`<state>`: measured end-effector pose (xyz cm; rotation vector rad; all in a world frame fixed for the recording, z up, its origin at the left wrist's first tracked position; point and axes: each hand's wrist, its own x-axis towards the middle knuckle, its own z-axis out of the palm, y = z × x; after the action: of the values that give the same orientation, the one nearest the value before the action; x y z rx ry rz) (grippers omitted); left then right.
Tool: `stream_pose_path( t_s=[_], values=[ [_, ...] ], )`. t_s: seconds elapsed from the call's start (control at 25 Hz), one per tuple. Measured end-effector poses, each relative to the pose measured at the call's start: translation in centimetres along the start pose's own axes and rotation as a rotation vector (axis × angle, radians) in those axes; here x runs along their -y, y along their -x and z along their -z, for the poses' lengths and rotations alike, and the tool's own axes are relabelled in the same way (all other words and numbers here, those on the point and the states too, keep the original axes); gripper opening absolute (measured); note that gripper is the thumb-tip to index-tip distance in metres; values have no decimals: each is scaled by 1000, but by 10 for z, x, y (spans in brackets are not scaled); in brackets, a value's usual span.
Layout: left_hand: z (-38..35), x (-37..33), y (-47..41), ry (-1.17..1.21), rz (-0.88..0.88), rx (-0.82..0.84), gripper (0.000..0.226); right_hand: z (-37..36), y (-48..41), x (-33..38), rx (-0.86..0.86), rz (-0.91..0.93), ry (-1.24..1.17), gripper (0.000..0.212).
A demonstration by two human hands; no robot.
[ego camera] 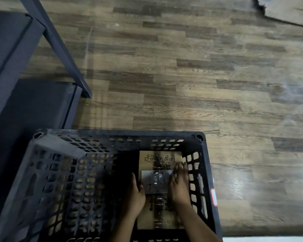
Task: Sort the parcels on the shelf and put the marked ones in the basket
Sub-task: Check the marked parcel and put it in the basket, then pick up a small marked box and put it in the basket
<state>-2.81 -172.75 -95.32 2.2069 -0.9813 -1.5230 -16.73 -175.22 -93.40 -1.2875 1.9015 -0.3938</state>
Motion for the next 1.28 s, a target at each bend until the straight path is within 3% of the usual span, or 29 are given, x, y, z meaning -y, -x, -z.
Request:
stream_pose_path(
  t_s=[0.16,0.4,0.52,0.88,1.08,1.28],
  values=[
    [50,-35,77,-39,-70,-11,59,46,43,53,104,43,94,55],
    [139,-89,257,-37,111,-62,57,135,163,156,281,144,364,59],
    [183,-126,333,-25,121,-231,57,165,223,230,295,341,432,59],
    [348,-215,593,53,-76,-998,55,255,417,469,315,1059,464,61],
    [411,-169,717,57,72,-1357,58,248,530,541,393,1343,442,65],
    [438,-100,797,42,294,-1481,61,217,620,572,458,1554,462,66]
  ],
)
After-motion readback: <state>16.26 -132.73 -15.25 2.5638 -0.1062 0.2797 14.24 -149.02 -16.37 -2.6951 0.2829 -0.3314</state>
